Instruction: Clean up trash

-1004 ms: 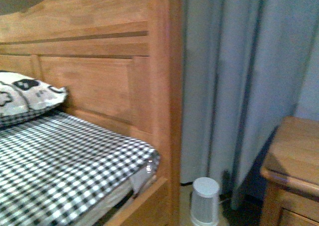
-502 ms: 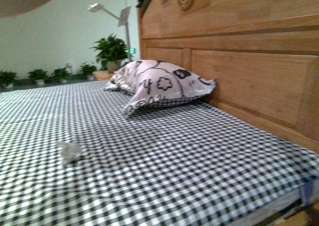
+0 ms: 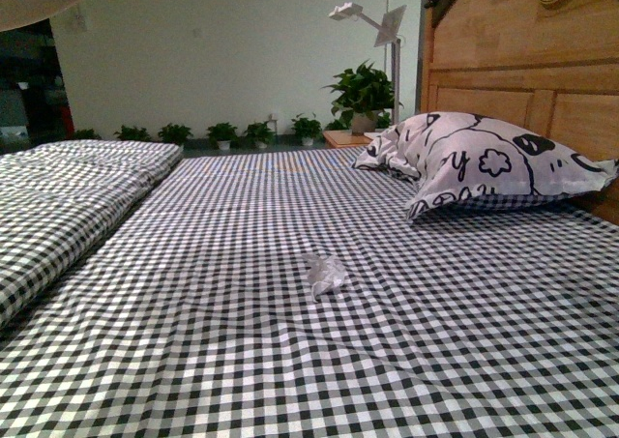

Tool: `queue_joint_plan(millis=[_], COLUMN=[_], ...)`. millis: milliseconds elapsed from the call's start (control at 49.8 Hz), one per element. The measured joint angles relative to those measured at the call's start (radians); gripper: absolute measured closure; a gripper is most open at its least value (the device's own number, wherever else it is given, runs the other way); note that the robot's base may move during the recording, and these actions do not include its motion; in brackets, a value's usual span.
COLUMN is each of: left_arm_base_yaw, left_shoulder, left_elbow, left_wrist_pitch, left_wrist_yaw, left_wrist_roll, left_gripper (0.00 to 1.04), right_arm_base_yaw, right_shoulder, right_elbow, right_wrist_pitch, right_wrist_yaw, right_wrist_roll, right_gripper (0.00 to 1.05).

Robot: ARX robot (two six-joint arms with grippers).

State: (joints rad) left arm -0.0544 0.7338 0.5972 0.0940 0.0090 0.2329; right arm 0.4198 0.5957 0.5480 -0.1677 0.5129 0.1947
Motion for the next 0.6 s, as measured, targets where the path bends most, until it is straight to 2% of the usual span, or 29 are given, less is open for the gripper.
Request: queue_joint_plan(millis=[120, 261, 341, 402, 602], left_arm_base_yaw=[-0.005, -0.005, -0.014, 0.005, 0.066], left_shoulder=[0.002, 0.003, 0.036, 0.085, 0.243], left_elbow=[0.000, 0.002, 0.077, 0.101, 0.235], left_wrist_pitch=[0.000, -0.010, -0.216, -0.273, -0.229], left_wrist_yaw=[0.021, -0.001, -0.054, -0.034, 0.089], left_wrist_roll=[0.002, -0.007, -0.140, -0.198, -0.172], left_gripper=[0.79, 0.79, 0.79, 0.79, 0.79], right_arm_base_yaw=[-0.003, -0.003, -0.003, -0.003, -0.003], right_shoulder=[-0.002, -0.002, -0.002, -0.002, -0.002], right_elbow=[0.000, 0.000, 0.000, 0.000, 0.000], right_wrist_pitch=[0.000, 0.000, 0.000, 0.000, 0.000], right_wrist_yaw=[0.011, 0.009, 0.008, 0.008, 0.008], right_wrist_roll=[0.000, 0.000, 0.000, 0.000, 0.000], right_gripper=[0.84, 0.84, 0.84, 0.84, 0.84])
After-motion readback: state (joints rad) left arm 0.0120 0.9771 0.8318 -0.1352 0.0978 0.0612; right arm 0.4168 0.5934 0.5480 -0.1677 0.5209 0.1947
